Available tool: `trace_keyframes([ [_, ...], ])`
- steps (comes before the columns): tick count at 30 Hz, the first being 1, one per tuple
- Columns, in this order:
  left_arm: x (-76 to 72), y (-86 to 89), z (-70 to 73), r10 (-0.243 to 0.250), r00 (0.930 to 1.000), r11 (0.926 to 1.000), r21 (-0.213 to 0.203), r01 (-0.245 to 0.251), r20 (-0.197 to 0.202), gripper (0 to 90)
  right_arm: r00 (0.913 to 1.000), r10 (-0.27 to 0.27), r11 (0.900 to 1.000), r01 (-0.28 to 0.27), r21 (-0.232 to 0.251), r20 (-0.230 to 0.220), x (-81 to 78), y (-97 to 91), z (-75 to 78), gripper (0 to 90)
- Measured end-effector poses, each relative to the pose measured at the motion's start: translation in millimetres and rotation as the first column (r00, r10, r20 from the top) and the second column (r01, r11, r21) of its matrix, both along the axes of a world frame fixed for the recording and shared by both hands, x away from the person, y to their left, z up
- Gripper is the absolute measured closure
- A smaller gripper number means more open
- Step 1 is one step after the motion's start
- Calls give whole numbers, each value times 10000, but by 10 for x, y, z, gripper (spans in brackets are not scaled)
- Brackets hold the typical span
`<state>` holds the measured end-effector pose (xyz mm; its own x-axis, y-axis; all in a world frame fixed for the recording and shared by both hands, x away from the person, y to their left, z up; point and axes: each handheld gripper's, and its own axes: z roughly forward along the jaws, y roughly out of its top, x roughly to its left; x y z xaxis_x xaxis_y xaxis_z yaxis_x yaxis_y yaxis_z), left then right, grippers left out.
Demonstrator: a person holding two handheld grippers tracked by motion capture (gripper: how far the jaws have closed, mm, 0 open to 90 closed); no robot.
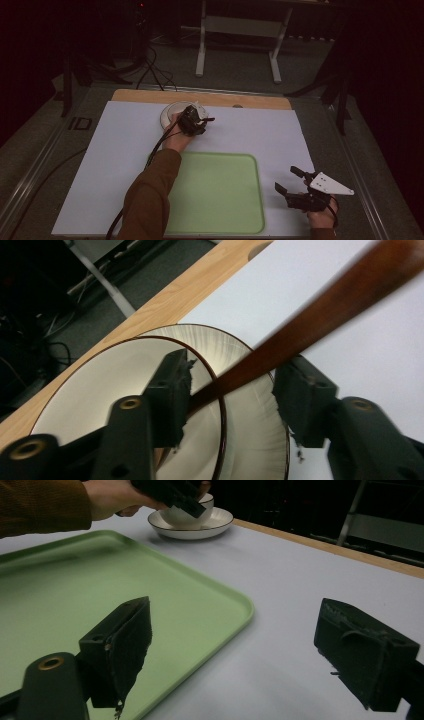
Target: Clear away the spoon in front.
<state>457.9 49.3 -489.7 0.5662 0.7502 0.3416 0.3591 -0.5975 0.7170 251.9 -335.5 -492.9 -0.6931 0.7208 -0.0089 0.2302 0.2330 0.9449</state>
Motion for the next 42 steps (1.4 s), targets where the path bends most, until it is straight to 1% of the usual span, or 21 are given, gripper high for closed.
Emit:
trace_keyframes([
  [3, -7, -5, 6, 68, 10000, 10000, 53, -69, 59, 577, 10000, -7, 10000, 7, 10, 9, 0, -2, 1, 150],
  [7, -32, -14, 33, 88, 9996, 9998, 160, -93, 274, 628, 10000, -7, 10000, 7, 5, 2, 1, -1, 2, 151],
  [9, -47, -11, 59, 125, 9991, 9999, 57, -127, 394, 653, 10000, -4, 10000, 4, 2, 6, 0, -1, 2, 151],
  [14, -73, 48, 163, 208, 9971, 9998, 41, -212, 728, 724, 10000, -15, 10000, 15, 4, 6, 0, -4, 2, 150],
  [16, -78, 90, 200, 362, 9959, 9993, -130, -352, 830, 746, 10000, -14, 10000, 14, -3, 7, -1, -4, 2, 150],
  [17, -81, 113, 222, 423, 9954, 9991, -117, -415, 863, 756, 10000, -12, 10000, 12, -3, 12, -1, -4, 3, 150],
  [23, -98, 221, 337, 648, 9919, 9975, -360, -612, 1096, 817, 10000, -16, 10000, 16, -11, 12, -2, -3, 2, 151],
  [25, -100, 250, 368, 735, 9912, 9967, -411, -693, 1104, 835, 10000, -16, 10000, 16, -18, 7, -1, -2, 2, 151],
  [26, -99, 268, 385, 781, 9907, 9959, -542, -725, 1113, 842, 10000, -17, 10000, 17, -20, 7, -1, -2, 2, 150],
  [27, -99, 268, 385, 781, 9907, 9959, -542, -725, 1113, 843, 10000, -17, 10000, 17, -20, 7, -1, -2, 2, 150],
  [28, -103, 317, 423, 906, 9898, 9936, -773, -824, 1097, 843, 10000, -20, 10000, 20, -22, 3, 0, -1, 1, 150],
  [31, -108, 351, 449, 994, 9891, 9921, -871, -901, 1082, 844, 10000, -22, 10000, 22, -30, 2, 0, 0, 1, 151],
  [32, -116, 385, 482, 1042, 9887, 9905, -1007, -934, 1081, 844, 10000, -16, 10000, 16, -28, 4, -1, 0, 1, 150],
  [34, -130, 415, 522, 1107, 9872, 9887, -1134, -978, 1145, 844, 10000, -23, 10000, 23, -27, 6, 0, -1, 1, 150],
  [38, -162, 485, 610, 1250, 9846, 9829, -1508, -1060, 1223, 845, 10000, -33, 10000, 33, -29, 3, -1, -1, 1, 150],
  [42, -206, 561, 697, 1342, 9824, 9798, -1656, -1120, 1297, 845, 10000, -39, 10000, 39, -52, 3, 0, 1, 0, 150],
])
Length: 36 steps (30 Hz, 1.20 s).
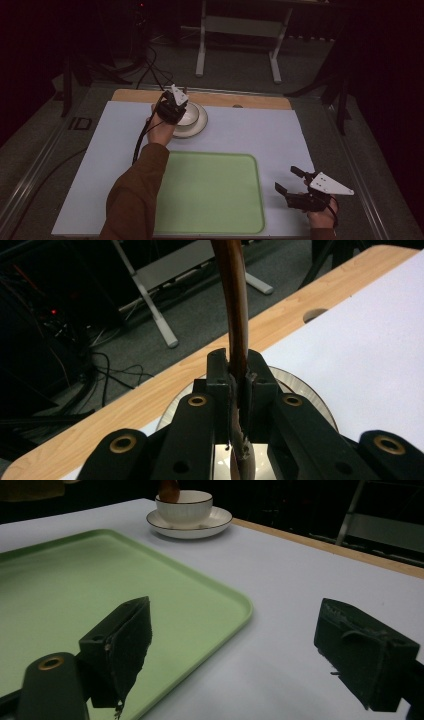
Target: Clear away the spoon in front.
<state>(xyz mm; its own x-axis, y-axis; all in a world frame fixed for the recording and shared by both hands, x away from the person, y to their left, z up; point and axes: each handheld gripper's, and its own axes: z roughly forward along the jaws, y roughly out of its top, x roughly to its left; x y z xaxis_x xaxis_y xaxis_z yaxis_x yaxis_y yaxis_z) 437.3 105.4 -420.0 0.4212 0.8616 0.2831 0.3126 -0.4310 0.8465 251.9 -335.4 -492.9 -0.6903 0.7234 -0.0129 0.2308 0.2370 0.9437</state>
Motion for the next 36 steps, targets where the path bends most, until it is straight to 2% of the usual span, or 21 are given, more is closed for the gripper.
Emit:
trace_keyframes([
  [6, -58, 123, 114, 225, 9997, 9994, -249, -224, 37, 845, 10000, 0, 10000, 0, 1, 0, -1, 4, -1, 150],
  [17, -192, 267, 234, 568, 9984, 9968, -562, -566, 16, 847, 10000, -28, 10000, 28, 0, -14, -4, 3, -2, 150],
  [28, -361, 407, 268, 839, 9962, 9914, -986, -858, -237, 847, 10000, 7, 10000, -7, -45, -14, -2, 15, -7, 150],
  [36, -492, 474, 285, 747, 9965, 9897, -1194, -788, -379, 847, 10000, -12, 10000, 12, -21, -28, -3, 12, -8, 150],
])
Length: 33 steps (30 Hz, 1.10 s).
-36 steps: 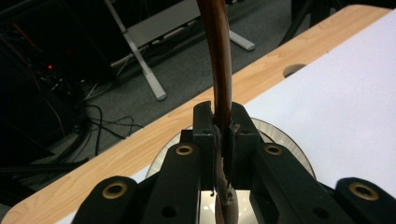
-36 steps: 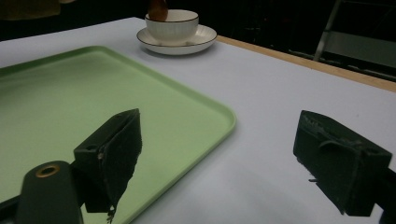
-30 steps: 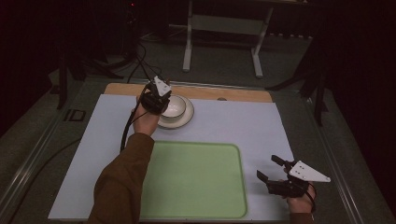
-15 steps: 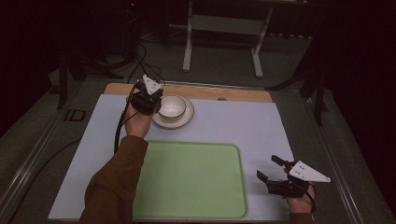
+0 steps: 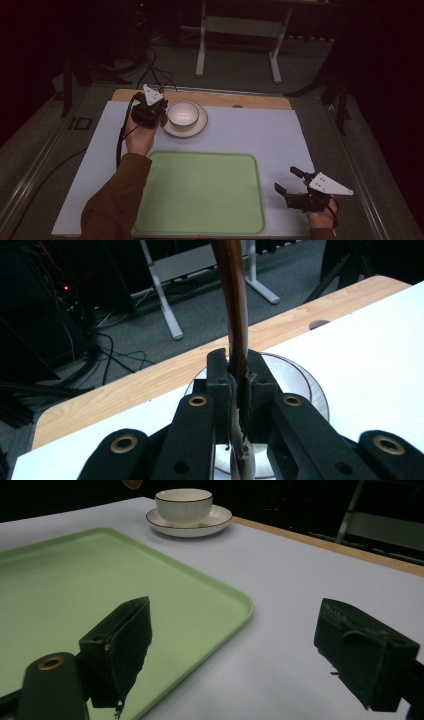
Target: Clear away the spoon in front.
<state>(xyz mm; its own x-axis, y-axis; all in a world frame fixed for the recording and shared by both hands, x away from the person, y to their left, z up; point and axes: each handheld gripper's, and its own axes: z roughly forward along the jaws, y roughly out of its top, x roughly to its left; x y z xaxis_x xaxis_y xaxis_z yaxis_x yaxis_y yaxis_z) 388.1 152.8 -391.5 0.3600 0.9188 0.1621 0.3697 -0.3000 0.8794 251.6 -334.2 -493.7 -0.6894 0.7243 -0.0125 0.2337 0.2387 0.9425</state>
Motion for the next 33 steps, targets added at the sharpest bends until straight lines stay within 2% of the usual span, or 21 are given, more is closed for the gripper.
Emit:
trace_keyframes([
  [2, -35, 14, -4, 1, 10000, 10000, -37, -1, -7, 847, 10000, 5, 10000, -5, -7, -1, 0, 1, 0, 151],
  [7, -152, 59, -34, -132, 9999, 9990, -434, 130, -48, 847, 10000, 15, 10000, -15, -22, -14, 2, 6, -1, 150],
  [14, -308, 106, -51, -222, 9997, 9979, -612, 216, -94, 847, 10000, 14, 10000, -14, -40, -26, 0, 14, -2, 150],
  [26, -559, 77, -71, -637, 9976, 9974, -342, 628, -256, 847, 10000, 26, 10000, -26, -61, -30, -1, 21, -2, 150],
  [28, -616, 56, -95, -717, 9968, 9973, -152, 712, -344, 847, 10000, 27, 10000, -27, -65, -36, 0, 22, -2, 150],
  [33, -710, 53, -124, -708, 9963, 9974, -199, 699, -487, 847, 10000, 48, 10000, -48, -75, -15, 1, 26, -3, 151],
])
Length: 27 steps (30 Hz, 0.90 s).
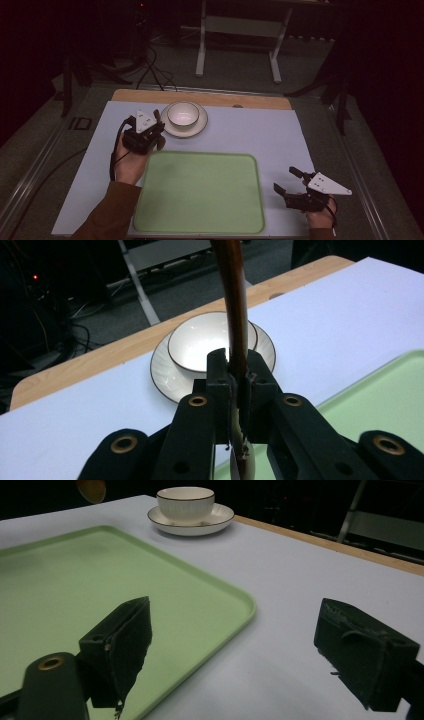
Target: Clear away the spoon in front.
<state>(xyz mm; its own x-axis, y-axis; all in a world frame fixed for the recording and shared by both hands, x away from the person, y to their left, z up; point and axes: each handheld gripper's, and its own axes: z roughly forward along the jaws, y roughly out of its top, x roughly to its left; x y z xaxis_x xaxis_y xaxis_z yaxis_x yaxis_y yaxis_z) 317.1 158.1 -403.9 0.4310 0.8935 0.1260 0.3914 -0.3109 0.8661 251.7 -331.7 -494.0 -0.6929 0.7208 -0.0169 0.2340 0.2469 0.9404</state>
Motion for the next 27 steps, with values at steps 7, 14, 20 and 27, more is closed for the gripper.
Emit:
trace_keyframes([
  [7, -138, 51, -30, 58, 9993, 9998, -175, -64, -370, 847, 10000, -33, 10000, 33, 43, -5, -6, -9, 4, 150],
  [14, -302, 64, -59, 14, 9979, 9994, -349, -37, -654, 847, 10000, -32, 10000, 32, 45, 2, -7, -4, 4, 151],
  [20, -437, 51, -116, -187, 9959, 9993, -350, 157, -882, 847, 10000, -46, 10000, 46, 45, -16, -7, -2, 2, 150],
  [27, -566, 28, -194, -272, 9921, 9994, -223, 247, -1222, 847, 10000, -37, 10000, 37, 42, -22, -5, -1, 1, 150],
])
